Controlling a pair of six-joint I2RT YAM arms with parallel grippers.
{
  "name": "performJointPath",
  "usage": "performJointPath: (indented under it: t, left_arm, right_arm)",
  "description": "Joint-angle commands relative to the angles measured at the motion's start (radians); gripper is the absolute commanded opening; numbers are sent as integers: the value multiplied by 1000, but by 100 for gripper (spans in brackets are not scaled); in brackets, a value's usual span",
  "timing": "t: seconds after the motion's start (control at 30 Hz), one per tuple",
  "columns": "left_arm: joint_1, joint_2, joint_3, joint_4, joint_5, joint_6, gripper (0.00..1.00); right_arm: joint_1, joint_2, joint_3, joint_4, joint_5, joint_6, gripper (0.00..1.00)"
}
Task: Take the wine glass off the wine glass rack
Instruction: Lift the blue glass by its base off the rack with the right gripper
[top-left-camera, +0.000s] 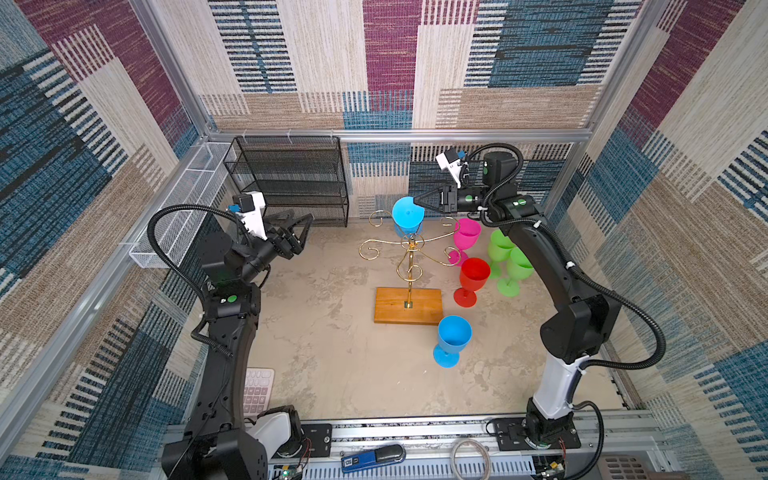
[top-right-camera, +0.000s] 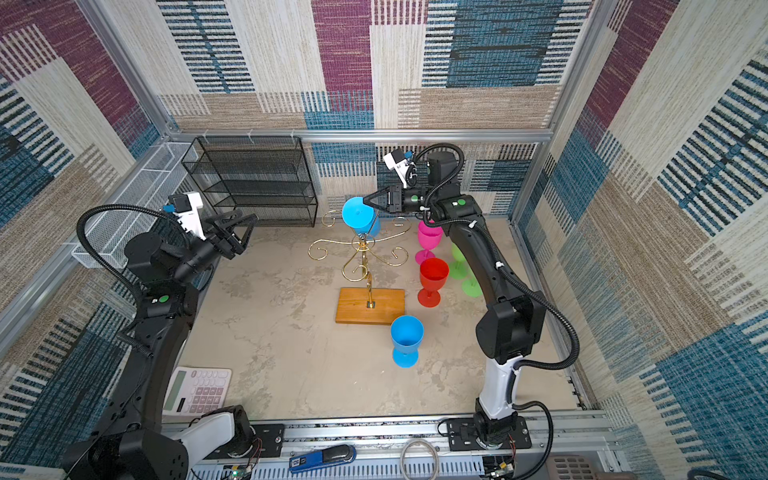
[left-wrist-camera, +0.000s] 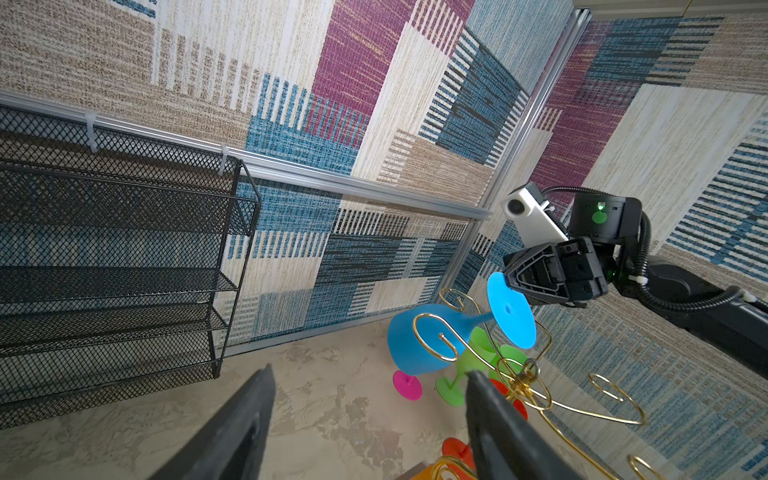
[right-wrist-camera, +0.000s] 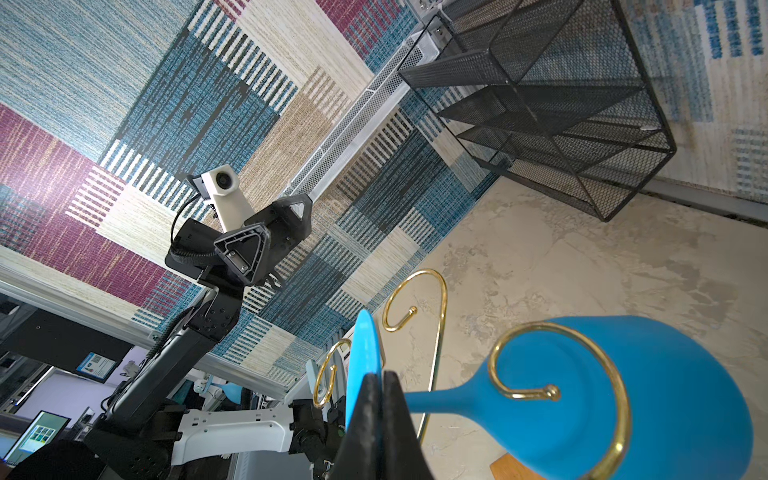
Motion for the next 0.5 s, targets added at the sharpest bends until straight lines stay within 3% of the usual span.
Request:
performJointPath:
  t: [0.0,0.3,0.47]
  left_arm:
    - [1,-7,-1,45,2,-8,75]
    - [0,-18,-3,76,-1,-38,75]
    - [1,-59,-5,120,-15,-75,74]
  right_arm:
    - [7,24,41,40,-7,25,0]
    - [19,109,168,64,19,53,0]
    - [20,201,340,42,25,65,0]
